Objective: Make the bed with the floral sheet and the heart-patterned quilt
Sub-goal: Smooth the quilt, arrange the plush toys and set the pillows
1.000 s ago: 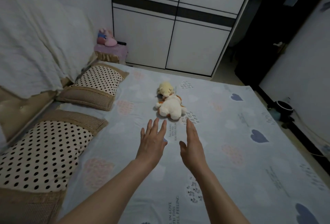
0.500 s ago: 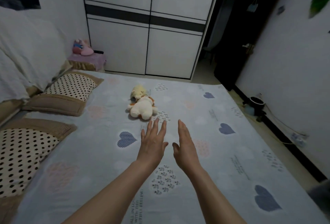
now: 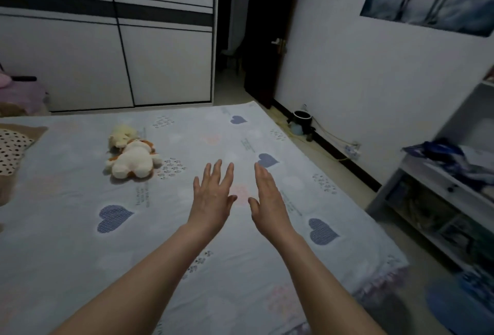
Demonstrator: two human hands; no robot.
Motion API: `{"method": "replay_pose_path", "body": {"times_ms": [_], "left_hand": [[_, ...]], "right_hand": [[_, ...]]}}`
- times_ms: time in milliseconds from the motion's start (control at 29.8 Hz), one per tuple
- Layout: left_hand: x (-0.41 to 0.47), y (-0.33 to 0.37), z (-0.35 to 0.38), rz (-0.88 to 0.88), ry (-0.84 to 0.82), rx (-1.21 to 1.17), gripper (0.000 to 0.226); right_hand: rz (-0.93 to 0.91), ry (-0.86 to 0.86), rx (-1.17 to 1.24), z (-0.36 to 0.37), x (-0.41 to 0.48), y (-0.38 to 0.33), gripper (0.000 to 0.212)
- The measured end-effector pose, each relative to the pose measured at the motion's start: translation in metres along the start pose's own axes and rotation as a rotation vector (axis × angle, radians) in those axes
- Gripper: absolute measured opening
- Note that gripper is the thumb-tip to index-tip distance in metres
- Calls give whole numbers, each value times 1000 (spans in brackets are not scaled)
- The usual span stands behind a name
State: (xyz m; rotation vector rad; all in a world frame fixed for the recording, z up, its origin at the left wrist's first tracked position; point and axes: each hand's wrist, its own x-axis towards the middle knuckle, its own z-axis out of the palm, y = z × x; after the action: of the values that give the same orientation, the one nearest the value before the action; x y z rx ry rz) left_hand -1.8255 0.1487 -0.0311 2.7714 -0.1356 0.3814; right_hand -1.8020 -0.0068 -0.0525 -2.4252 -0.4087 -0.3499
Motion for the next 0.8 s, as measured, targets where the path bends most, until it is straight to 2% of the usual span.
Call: {"method": "replay_pose_path", "body": {"times_ms": [168,302,570,804], "left_hand": [[22,34,23,31,-3,20,75],[45,74,51,-21,-9,38,76],[69,120,77,-150,19,51,77],[60,99,67,-295,47,128,76]], "right_hand": [[97,-73,-73,-48,-9,31,76],[65,-133,-43,-68,7,85,77],[-15,-259,-51,-88,37,146,77],[-154,-327,19,-66,55,125,76]]}}
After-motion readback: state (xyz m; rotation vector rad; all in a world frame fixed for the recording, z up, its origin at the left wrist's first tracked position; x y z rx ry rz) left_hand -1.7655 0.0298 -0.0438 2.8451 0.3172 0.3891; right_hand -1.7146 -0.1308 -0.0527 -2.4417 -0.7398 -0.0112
